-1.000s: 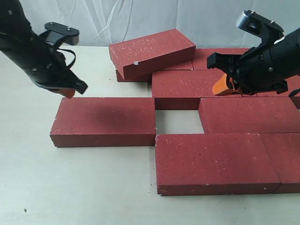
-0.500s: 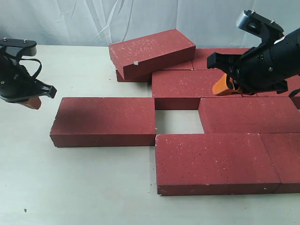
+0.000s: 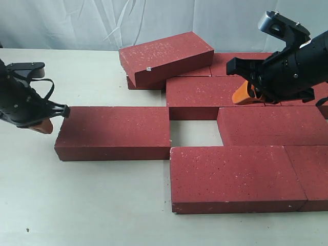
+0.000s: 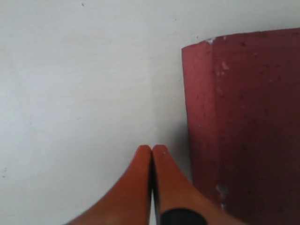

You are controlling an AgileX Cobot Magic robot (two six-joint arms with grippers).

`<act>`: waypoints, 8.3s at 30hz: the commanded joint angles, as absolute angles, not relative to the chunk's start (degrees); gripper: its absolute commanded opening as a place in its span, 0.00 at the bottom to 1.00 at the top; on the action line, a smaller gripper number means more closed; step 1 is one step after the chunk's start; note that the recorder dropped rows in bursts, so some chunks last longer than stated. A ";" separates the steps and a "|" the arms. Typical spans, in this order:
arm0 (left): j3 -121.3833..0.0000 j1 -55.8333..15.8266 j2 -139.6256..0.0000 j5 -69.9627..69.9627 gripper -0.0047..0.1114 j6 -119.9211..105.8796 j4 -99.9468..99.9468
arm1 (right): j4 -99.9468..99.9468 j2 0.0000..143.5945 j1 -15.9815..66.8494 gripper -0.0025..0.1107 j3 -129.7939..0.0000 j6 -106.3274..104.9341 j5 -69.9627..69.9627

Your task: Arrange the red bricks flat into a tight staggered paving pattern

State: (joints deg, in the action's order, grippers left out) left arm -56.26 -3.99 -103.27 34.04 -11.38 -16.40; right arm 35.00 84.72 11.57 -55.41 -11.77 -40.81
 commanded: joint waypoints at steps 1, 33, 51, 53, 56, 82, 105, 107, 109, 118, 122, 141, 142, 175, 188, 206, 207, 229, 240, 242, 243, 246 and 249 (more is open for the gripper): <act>-56.15 -4.30 -105.94 34.53 0.04 -12.00 -18.75 | 35.04 84.59 11.49 0.02 -55.11 -11.97 -40.44; -56.15 -12.86 -106.72 33.11 0.04 -16.61 -26.53 | 35.04 84.59 11.49 0.02 -55.11 -12.18 -40.23; -56.15 -13.88 -106.72 31.84 0.04 -17.00 -32.75 | 35.04 84.59 11.49 0.02 -55.11 -12.18 -40.23; -56.15 -13.88 -106.72 31.84 0.04 -16.99 -32.97 | 35.04 84.59 11.49 0.02 -55.11 -12.18 -40.23; -56.15 -13.88 -106.72 31.84 0.04 -16.99 -33.09 | 35.04 84.59 11.49 0.02 -55.11 -12.18 -40.23; -56.15 -18.99 -106.72 28.26 0.04 -16.74 -37.07 | 35.14 84.59 11.49 0.02 -55.11 -12.18 -40.11; -56.15 -22.56 -110.67 27.03 0.04 -18.39 -41.90 | 35.14 84.59 11.49 0.02 -55.11 -12.18 -40.11; -56.15 -22.56 -110.67 27.03 0.04 -18.39 -41.90 | 35.14 84.59 11.49 0.02 -55.11 -12.18 -40.00; -56.38 -22.56 -110.67 27.31 0.04 -18.38 -41.90 | 35.14 84.59 11.49 0.02 -55.11 -12.18 -39.89; -60.82 -22.34 -110.67 31.38 0.04 -18.61 -40.00 | 35.14 84.59 11.49 0.02 -55.11 -12.18 -39.89; -61.55 -22.06 -110.67 32.13 0.04 -18.61 -37.99 | 35.14 84.59 11.49 0.02 -55.11 -12.18 -39.89; -61.69 -19.55 -110.67 34.97 0.04 -18.38 -36.19 | 30.71 94.28 17.16 0.02 -55.11 -14.90 -31.15; -61.69 -19.55 -110.67 34.97 0.04 -18.38 -36.19 | 30.39 94.94 17.16 0.02 -55.11 -14.90 -30.63; -61.69 -19.55 -109.35 36.46 0.04 -18.59 -34.92 | 28.16 87.20 17.16 0.02 -58.07 -14.90 -35.25; -62.78 -19.55 -97.38 36.46 0.04 -18.59 -30.64 | 32.51 84.95 17.16 0.02 -58.07 -14.90 -36.05; -92.51 -19.66 -107.46 40.72 0.04 -10.66 -24.55 | 35.31 84.95 17.16 0.02 -58.07 -14.79 -35.86; -94.81 -20.01 -109.29 41.37 0.04 -10.16 -24.34 | 35.31 84.95 17.16 0.02 -58.07 -14.79 -35.86; -114.09 -25.59 -122.67 53.58 0.04 0.00 0.53 | 32.96 87.87 14.03 0.02 -58.07 -13.21 -31.32; -114.09 -15.13 -120.97 60.79 0.04 0.00 -2.10 | 32.62 105.12 9.59 0.02 -79.65 -12.97 -31.74; -113.41 -13.95 -120.83 61.20 0.04 0.00 -3.68 | 32.62 108.94 9.09 0.02 -83.92 -12.41 -32.25; -112.91 -13.26 -120.83 60.82 0.04 0.00 -5.02 | 32.62 110.90 8.65 0.02 -86.07 -11.63 -32.68; -111.15 -12.10 -120.83 59.58 0.04 0.00 -7.54 | 33.02 116.58 7.17 0.02 -92.00 -10.22 -33.17; -109.69 -11.87 -120.83 57.49 0.04 0.00 -9.80 | 33.84 121.51 5.94 0.02 -98.80 -10.22 -33.54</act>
State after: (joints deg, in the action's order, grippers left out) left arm -110.96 -12.00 -121.40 59.58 0.00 -7.17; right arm 33.29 117.73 7.20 -93.57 -10.49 -33.22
